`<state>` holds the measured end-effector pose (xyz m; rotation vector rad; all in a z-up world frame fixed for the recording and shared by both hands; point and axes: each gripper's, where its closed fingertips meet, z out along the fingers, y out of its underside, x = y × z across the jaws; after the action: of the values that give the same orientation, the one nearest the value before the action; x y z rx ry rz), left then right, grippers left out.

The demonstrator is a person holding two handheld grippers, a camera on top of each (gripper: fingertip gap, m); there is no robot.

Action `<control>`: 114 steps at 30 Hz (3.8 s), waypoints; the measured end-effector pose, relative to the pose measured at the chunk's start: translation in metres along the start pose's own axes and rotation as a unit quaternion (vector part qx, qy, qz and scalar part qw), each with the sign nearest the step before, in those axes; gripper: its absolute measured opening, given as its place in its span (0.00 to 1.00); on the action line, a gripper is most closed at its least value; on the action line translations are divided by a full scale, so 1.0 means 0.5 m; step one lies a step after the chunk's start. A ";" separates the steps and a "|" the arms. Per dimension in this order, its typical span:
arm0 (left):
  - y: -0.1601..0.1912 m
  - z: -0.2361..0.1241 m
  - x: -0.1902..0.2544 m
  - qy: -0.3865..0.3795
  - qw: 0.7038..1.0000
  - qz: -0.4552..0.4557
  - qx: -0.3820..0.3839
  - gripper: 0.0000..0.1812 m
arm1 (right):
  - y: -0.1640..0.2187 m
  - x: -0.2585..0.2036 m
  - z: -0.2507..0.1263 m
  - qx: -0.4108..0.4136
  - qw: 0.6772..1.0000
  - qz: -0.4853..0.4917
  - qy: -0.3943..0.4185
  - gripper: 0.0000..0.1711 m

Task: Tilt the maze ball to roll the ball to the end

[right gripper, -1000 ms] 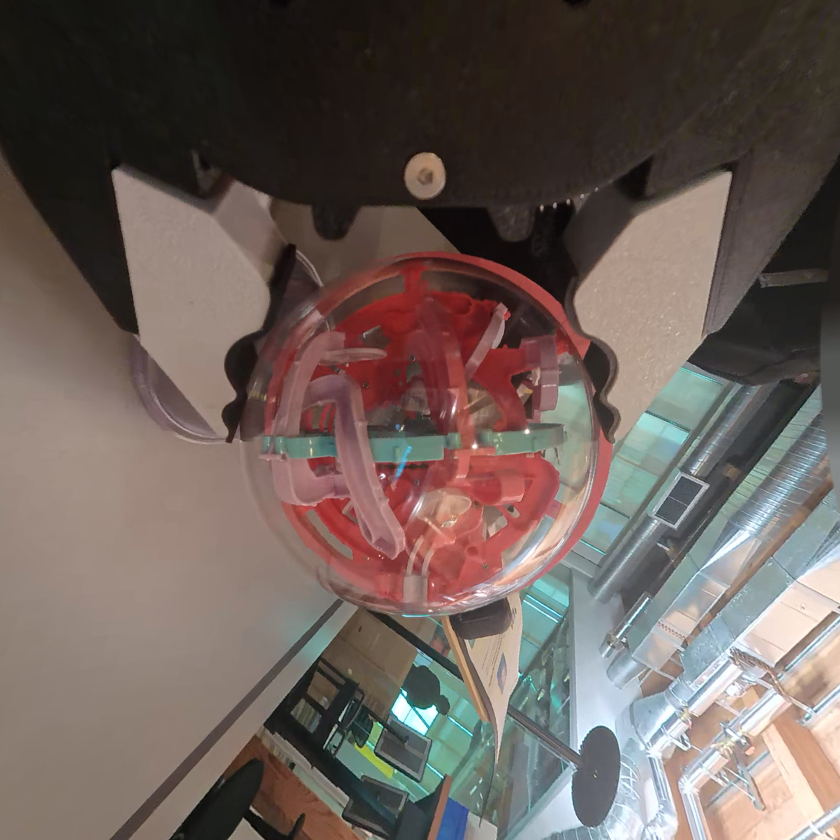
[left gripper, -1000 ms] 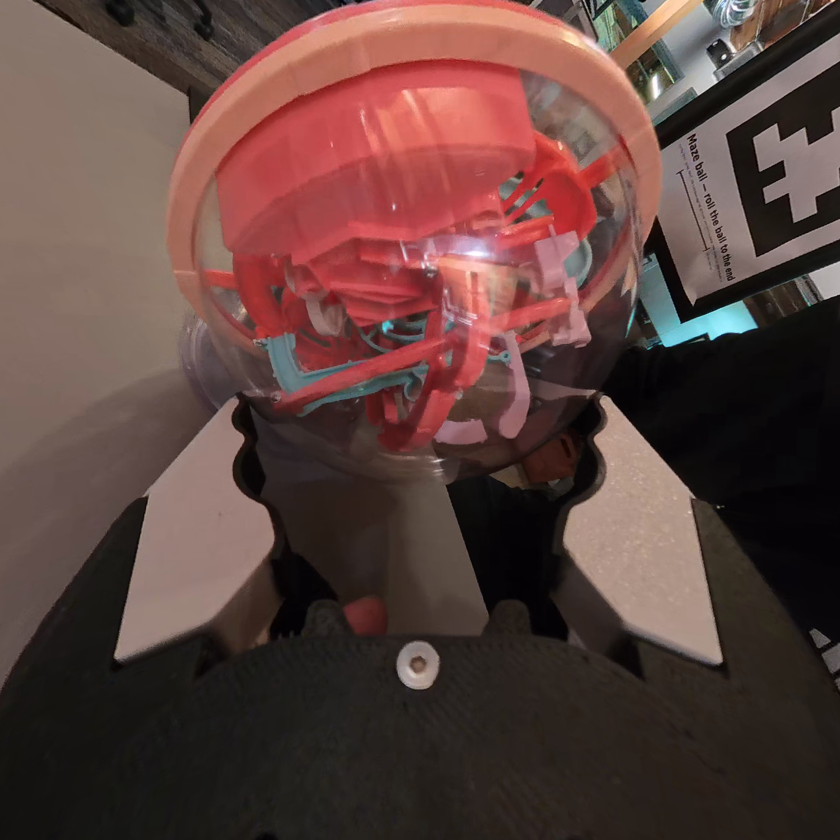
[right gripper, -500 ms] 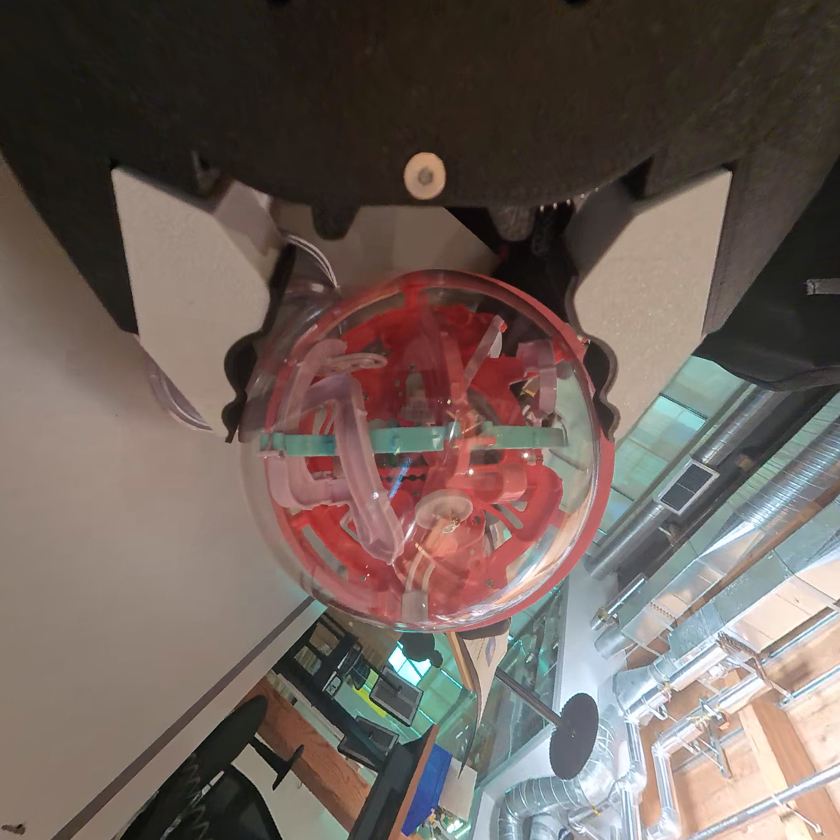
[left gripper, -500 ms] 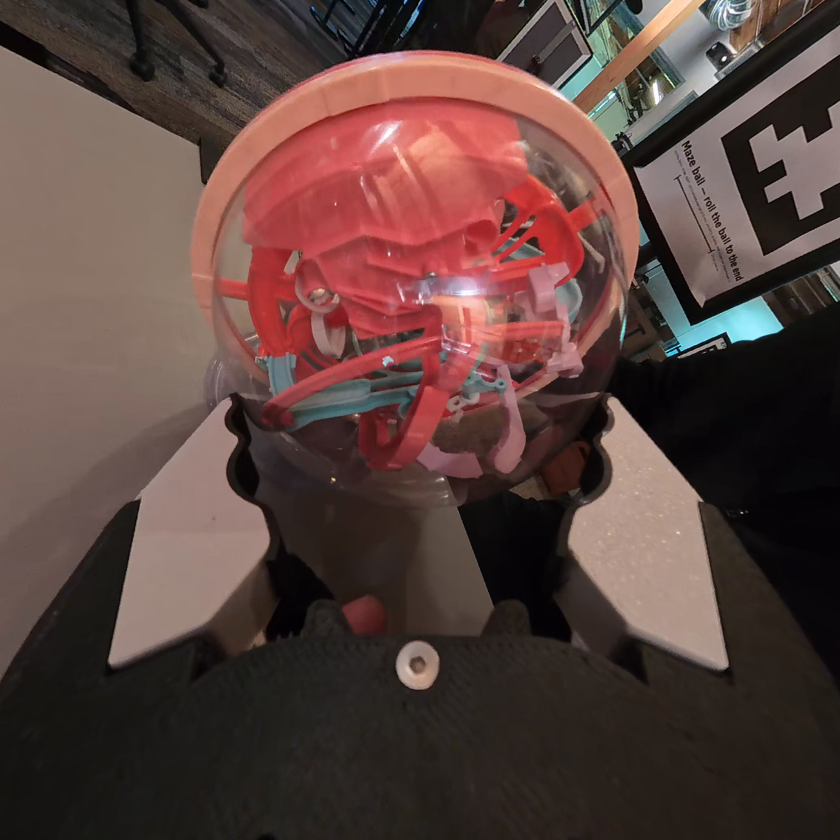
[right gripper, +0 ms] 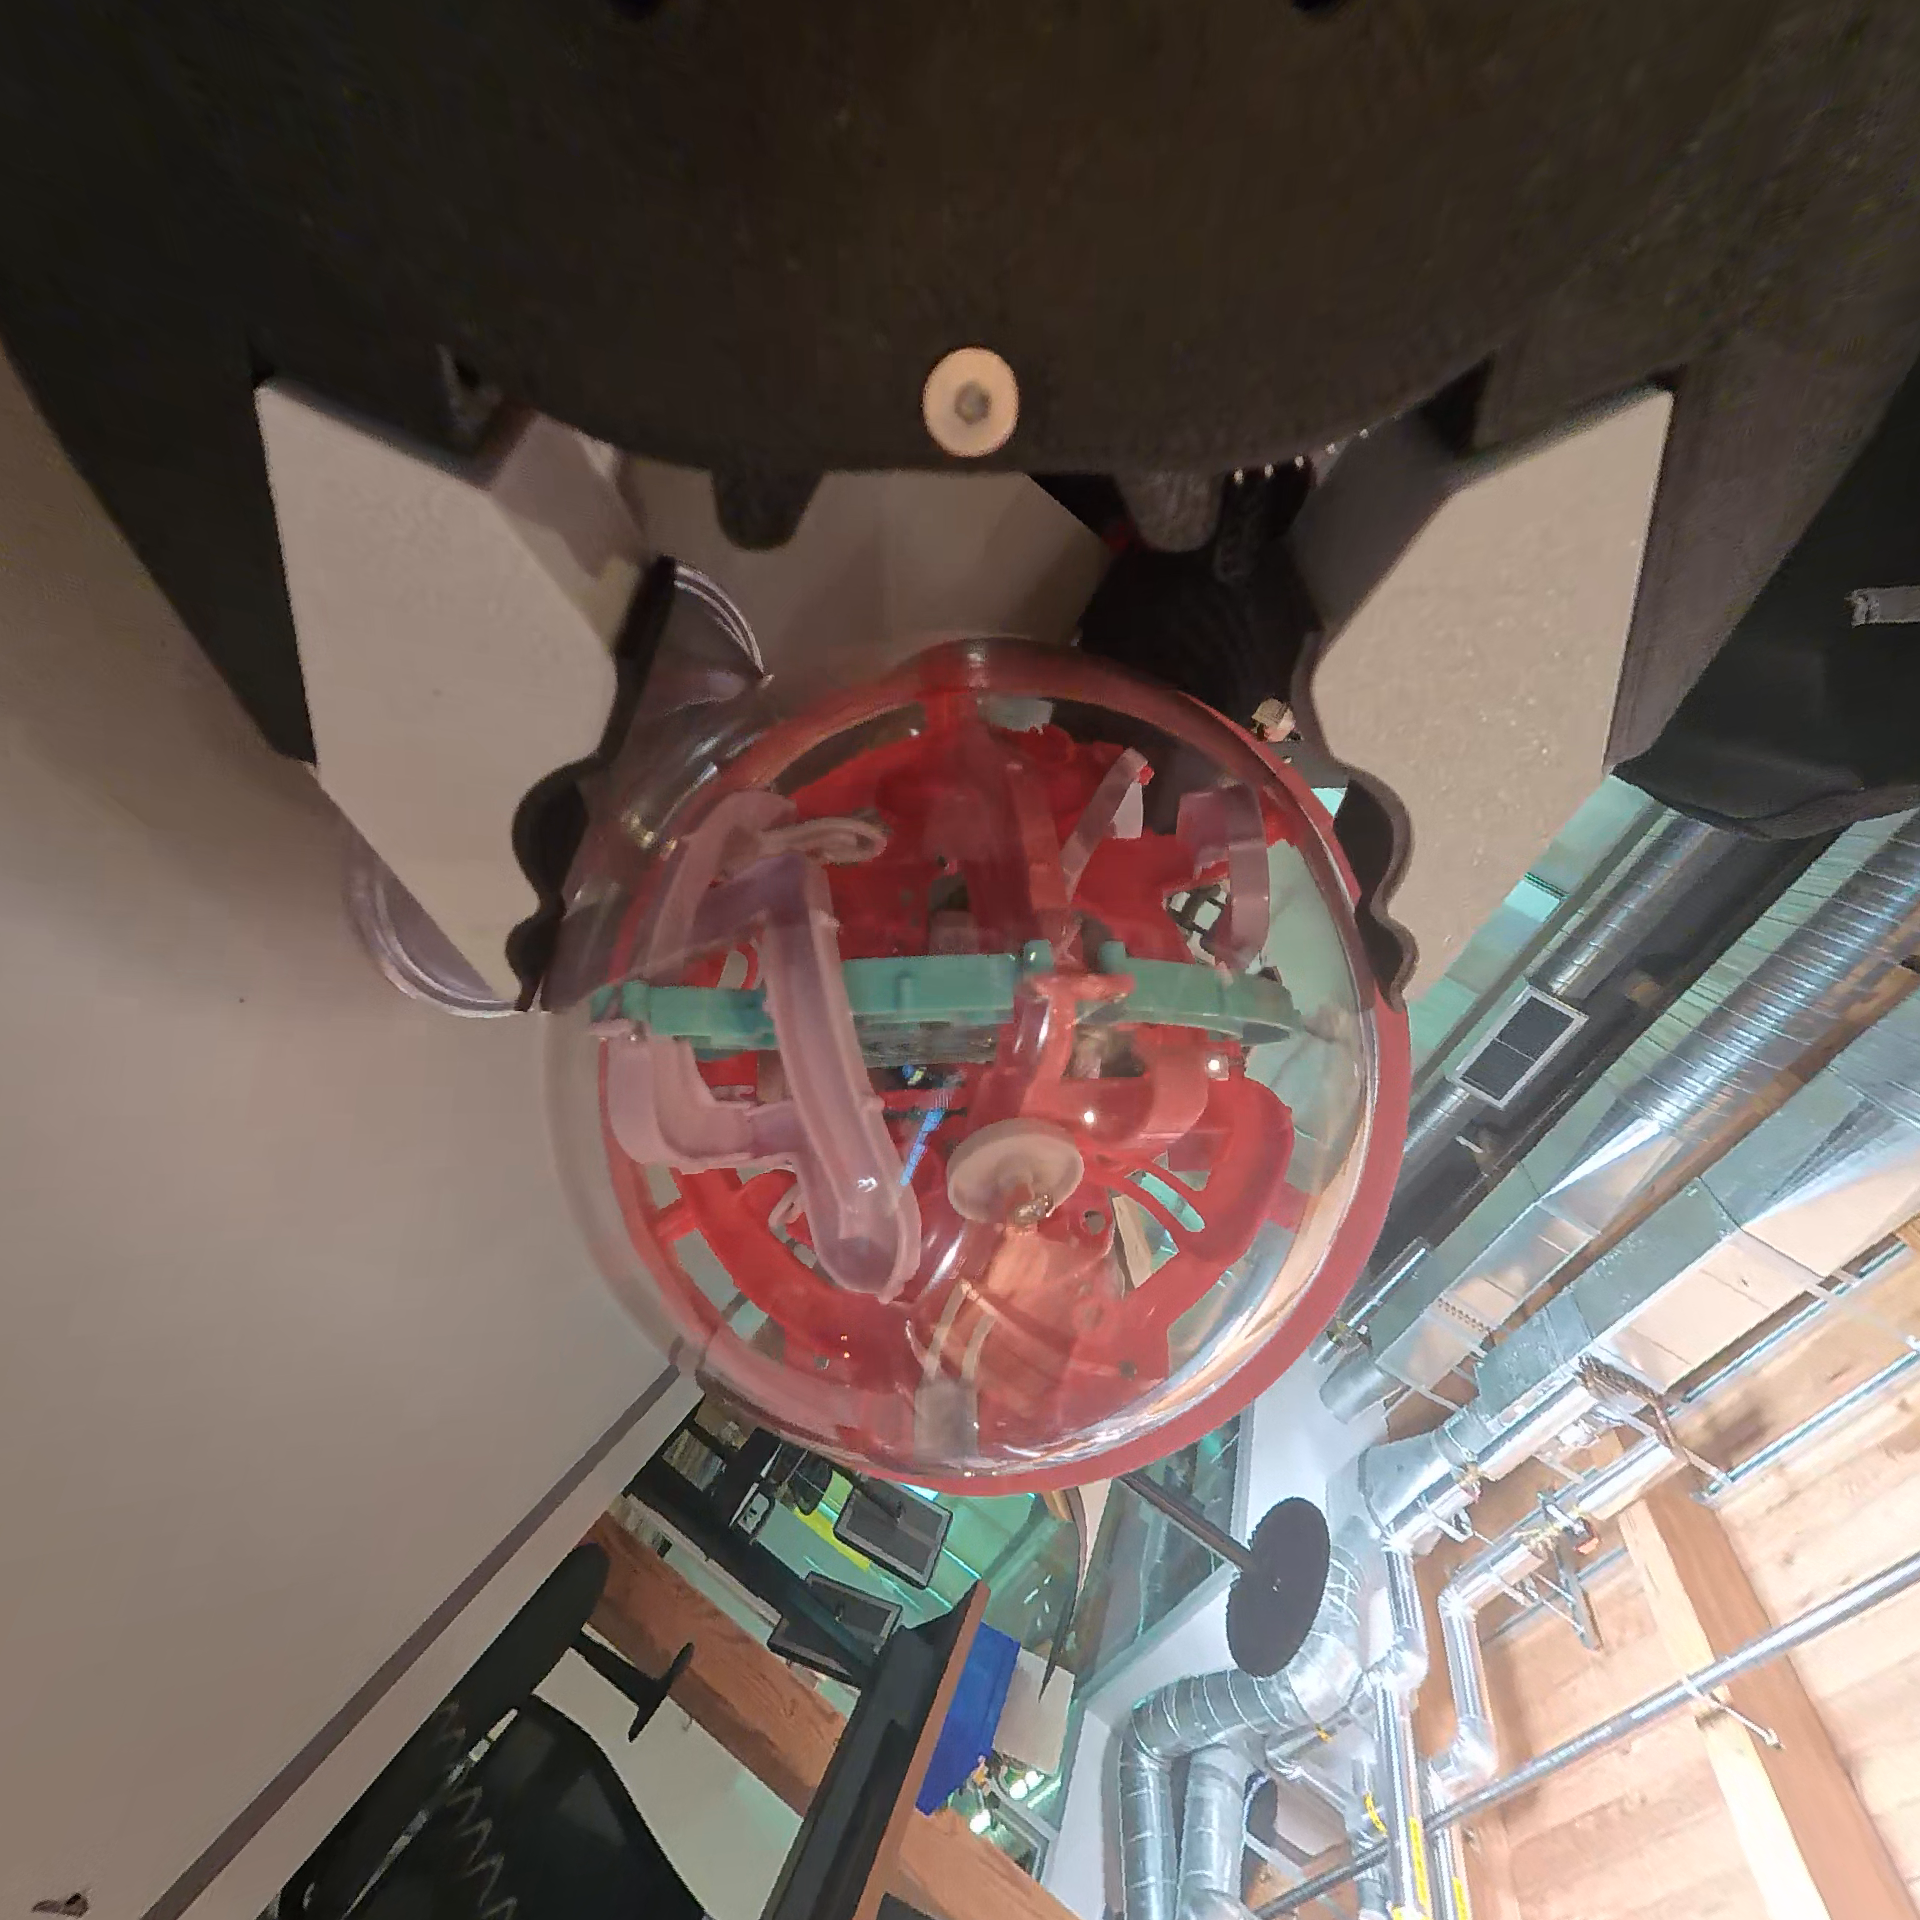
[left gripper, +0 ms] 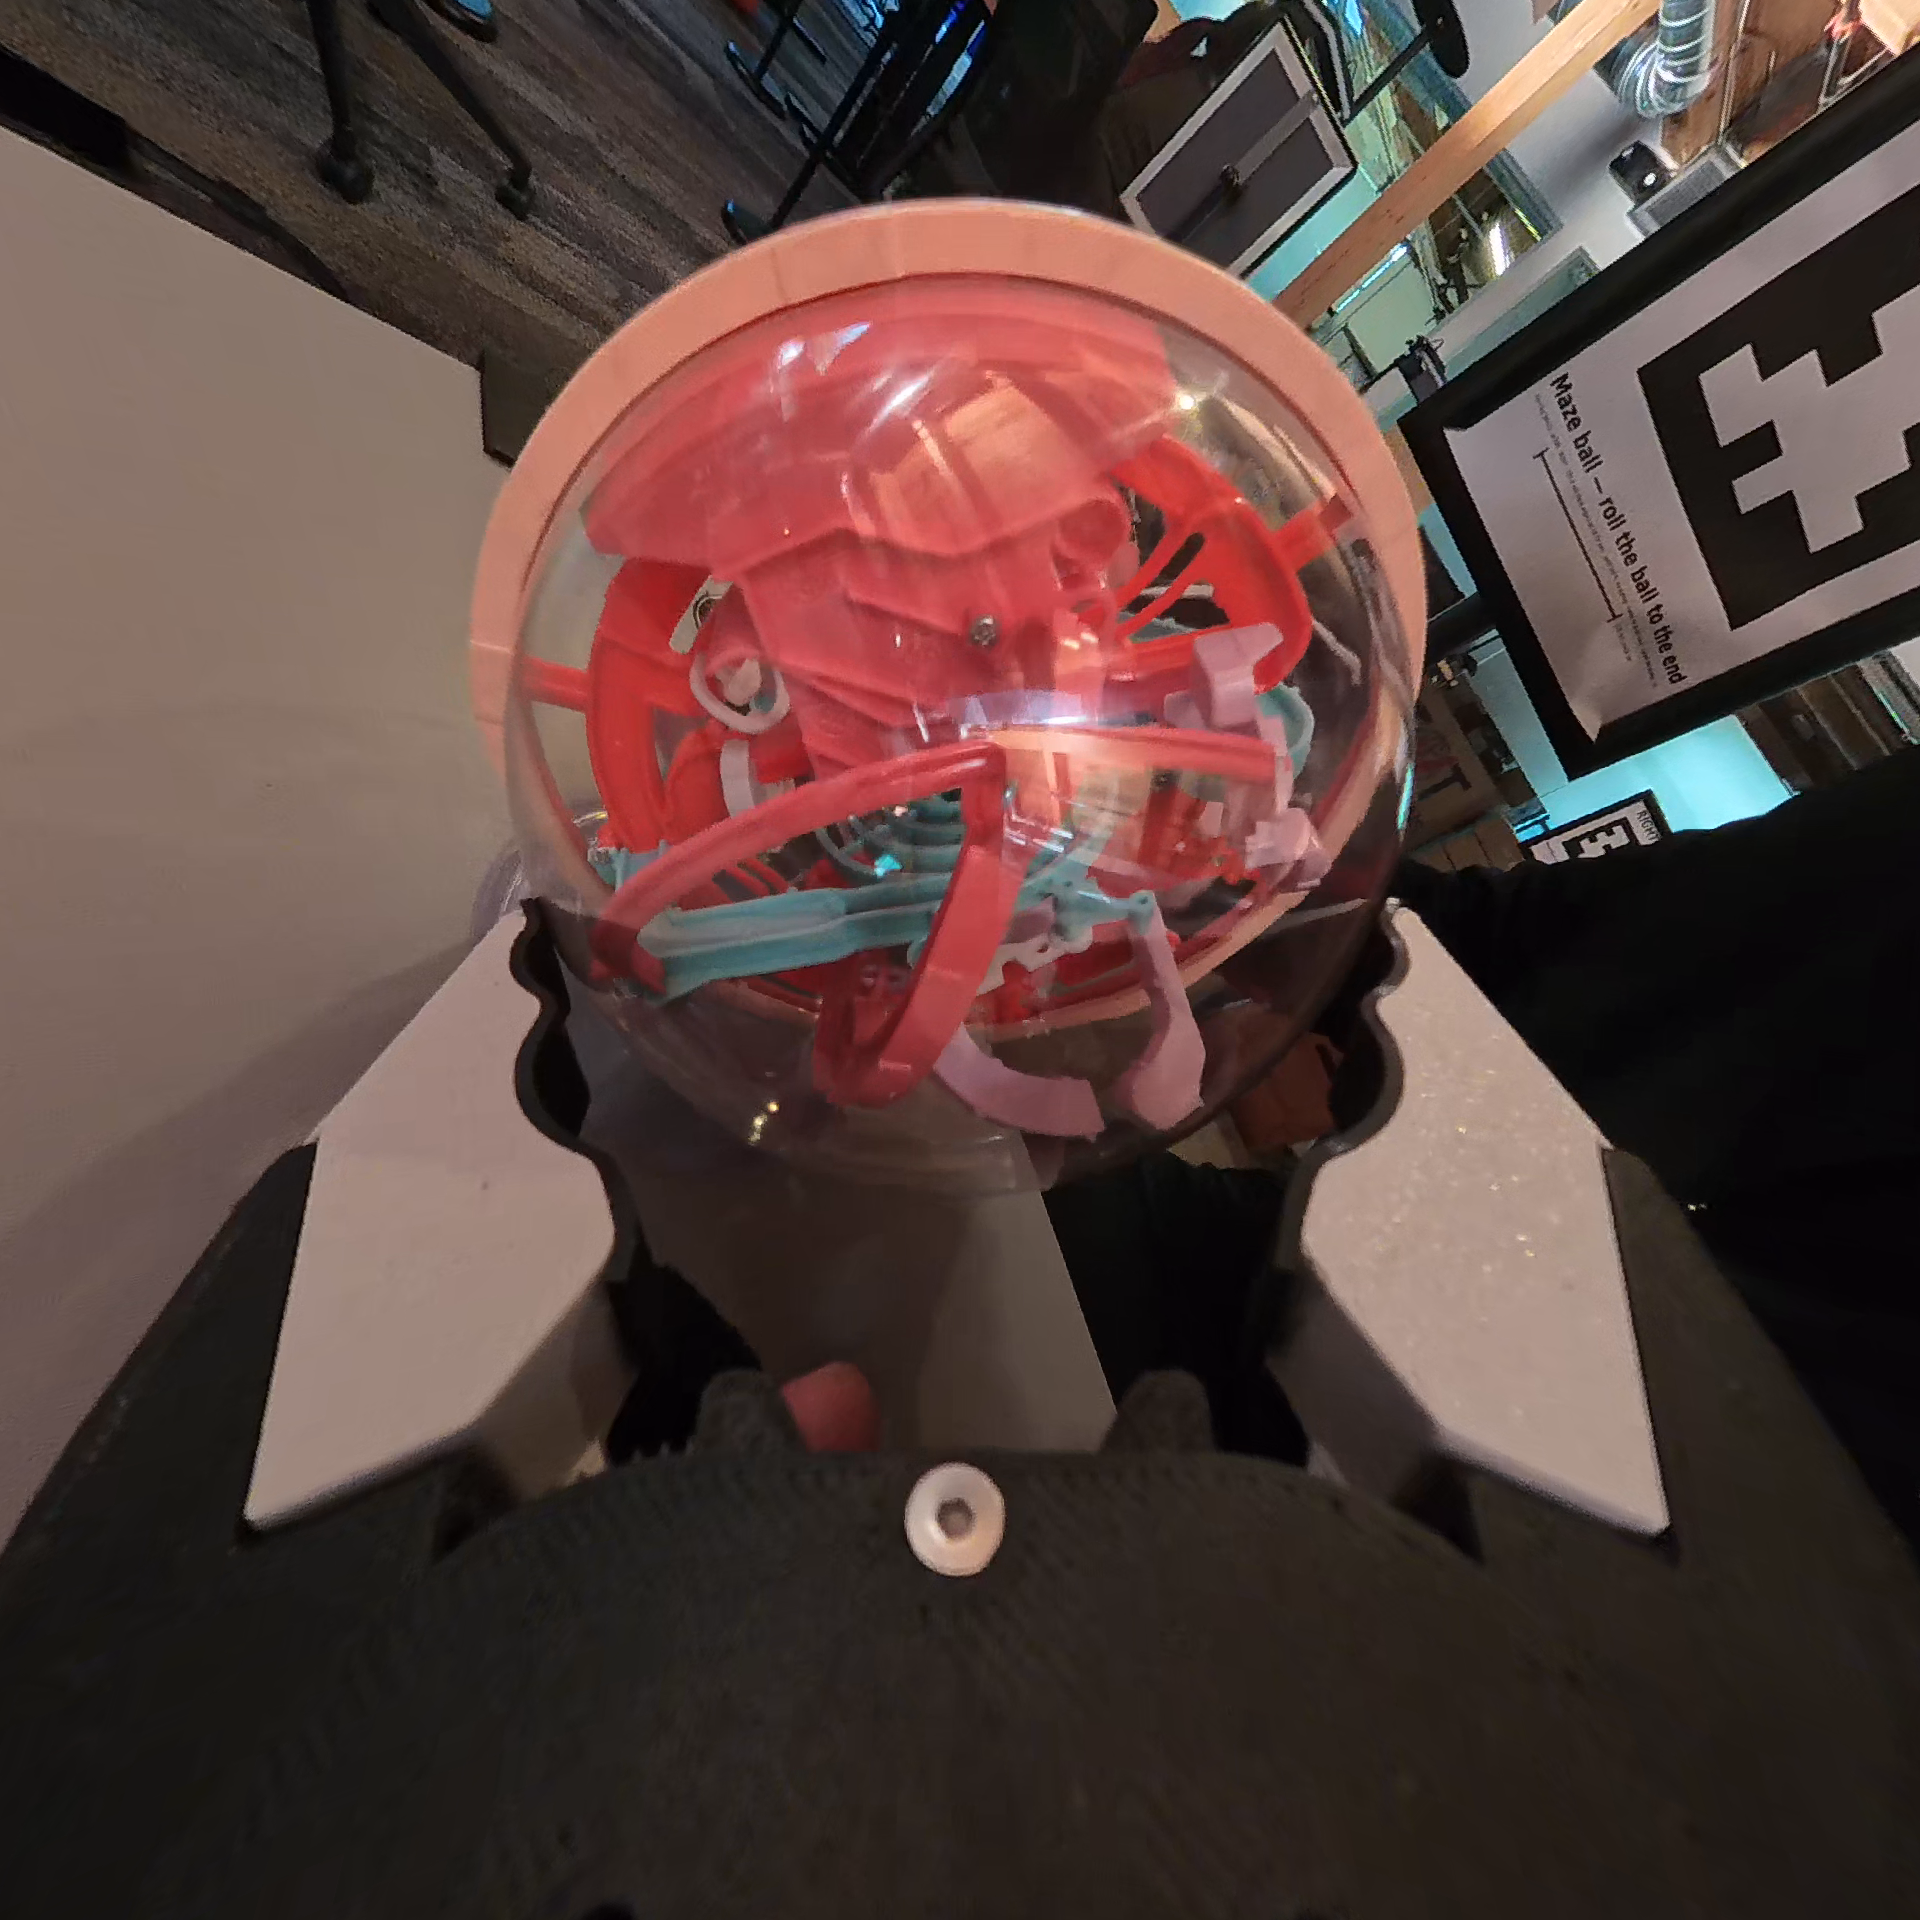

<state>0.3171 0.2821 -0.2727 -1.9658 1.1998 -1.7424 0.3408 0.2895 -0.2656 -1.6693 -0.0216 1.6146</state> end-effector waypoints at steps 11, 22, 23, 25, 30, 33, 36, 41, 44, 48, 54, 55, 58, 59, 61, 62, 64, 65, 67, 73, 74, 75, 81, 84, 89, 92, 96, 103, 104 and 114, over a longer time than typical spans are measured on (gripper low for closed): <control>-0.005 0.002 0.002 -0.019 0.999 0.042 -0.013 0.84 | 0.008 -0.008 0.011 0.007 0.993 -0.113 0.010 0.86; -0.016 -0.004 0.008 -0.017 0.998 0.067 -0.009 0.87 | 0.013 -0.021 0.025 0.035 0.984 -0.173 0.033 0.86; -0.015 -0.004 0.009 -0.015 0.997 0.070 -0.011 0.87 | 0.015 -0.022 0.025 0.039 0.983 -0.178 0.035 0.86; -0.012 -0.004 0.010 -0.013 0.997 0.077 -0.017 0.87 | 0.016 -0.023 0.025 0.041 0.981 -0.188 0.037 0.86; -0.007 -0.003 0.018 -0.011 0.992 0.125 -0.030 0.87 | 0.015 -0.036 0.022 0.033 0.968 -0.246 0.040 0.86; -0.010 -0.003 0.025 -0.017 0.985 0.167 -0.034 0.87 | 0.014 -0.045 0.021 0.033 0.958 -0.283 0.038 0.86; -0.020 -0.007 0.036 -0.028 0.977 0.208 -0.035 0.87 | 0.019 -0.051 0.024 0.026 0.950 -0.309 0.035 0.86; -0.037 -0.015 0.064 -0.036 0.961 0.271 -0.025 0.87 | 0.018 -0.073 0.028 0.029 0.934 -0.354 0.031 0.86; -0.045 -0.018 0.080 -0.033 0.957 0.289 -0.015 0.87 | 0.012 -0.091 0.027 0.033 0.926 -0.374 0.031 0.86; -0.047 -0.024 0.099 -0.029 0.951 0.308 -0.005 0.87 | 0.010 -0.114 0.028 0.031 0.917 -0.397 0.035 0.86; -0.047 -0.036 0.130 -0.022 0.944 0.330 0.006 0.87 | 0.015 -0.145 0.033 0.030 0.907 -0.418 0.041 0.86; -0.046 -0.038 0.135 -0.020 0.943 0.333 0.009 0.87 | 0.015 -0.151 0.034 0.031 0.905 -0.422 0.042 0.86; -0.045 -0.046 0.150 -0.013 0.942 0.335 0.015 0.87 | 0.017 -0.170 0.039 0.038 0.903 -0.426 0.043 0.86; -0.044 -0.049 0.154 -0.010 0.943 0.333 0.017 0.87 | 0.019 -0.174 0.041 0.039 0.904 -0.424 0.045 0.86; -0.041 -0.058 0.163 -0.003 0.945 0.326 0.019 0.87 | 0.027 -0.181 0.048 0.041 0.909 -0.412 0.052 0.86; -0.040 -0.063 0.169 0.003 0.946 0.323 0.021 0.87 | 0.033 -0.185 0.052 0.043 0.912 -0.405 0.056 0.86; -0.037 -0.073 0.183 0.013 0.946 0.323 0.023 0.87 | 0.045 -0.194 0.059 0.048 0.914 -0.399 0.064 0.86; -0.035 -0.078 0.190 0.018 0.946 0.322 0.024 0.87 | 0.050 -0.200 0.063 0.056 0.915 -0.395 0.066 0.86; -0.034 -0.088 0.203 0.030 0.947 0.318 0.026 0.87 | 0.060 -0.208 0.071 0.067 0.918 -0.384 0.073 0.86; -0.034 -0.108 0.220 0.047 0.952 0.302 0.017 0.87 | 0.087 -0.208 0.094 0.084 0.934 -0.337 0.086 0.86; -0.035 -0.109 0.222 0.049 0.952 0.301 0.016 0.87 | 0.087 -0.209 0.095 0.088 0.934 -0.335 0.087 0.86; -0.036 -0.109 0.224 0.052 0.953 0.300 0.016 0.87 | 0.085 -0.213 0.094 0.095 0.933 -0.335 0.088 0.86; -0.041 -0.107 0.223 0.057 0.960 0.272 0.027 0.87 | 0.086 -0.210 0.094 0.090 0.944 -0.303 0.092 0.86; -0.042 -0.104 0.224 0.057 0.965 0.256 0.026 0.87 | 0.090 -0.209 0.091 0.090 0.951 -0.282 0.091 0.86; -0.040 -0.096 0.215 0.054 0.977 0.206 0.013 0.87 | 0.095 -0.202 0.086 0.083 0.965 -0.229 0.095 0.86; -0.036 -0.090 0.206 0.054 0.984 0.172 0.010 0.87 | 0.100 -0.195 0.081 0.072 0.973 -0.193 0.100 0.86; -0.027 -0.081 0.194 0.050 0.990 0.129 0.005 0.87 | 0.115 -0.184 0.076 0.048 0.983 -0.144 0.101 0.86; -0.012 -0.069 0.184 0.039 0.997 0.072 0.007 0.87 | 0.148 -0.173 0.068 0.008 0.993 -0.075 0.094 0.86; -0.009 -0.068 0.183 0.039 0.997 0.065 0.007 0.87 | 0.150 -0.173 0.067 0.006 0.993 -0.069 0.095 0.86; 0.018 -0.059 0.174 0.050 0.998 0.024 0.032 0.87 | 0.159 -0.164 0.048 -0.019 0.991 -0.055 0.118 0.86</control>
<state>0.2816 0.2247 -0.2099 -1.8188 1.1968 -1.8514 0.2657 0.2047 -0.2367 -1.8464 -0.0247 1.3362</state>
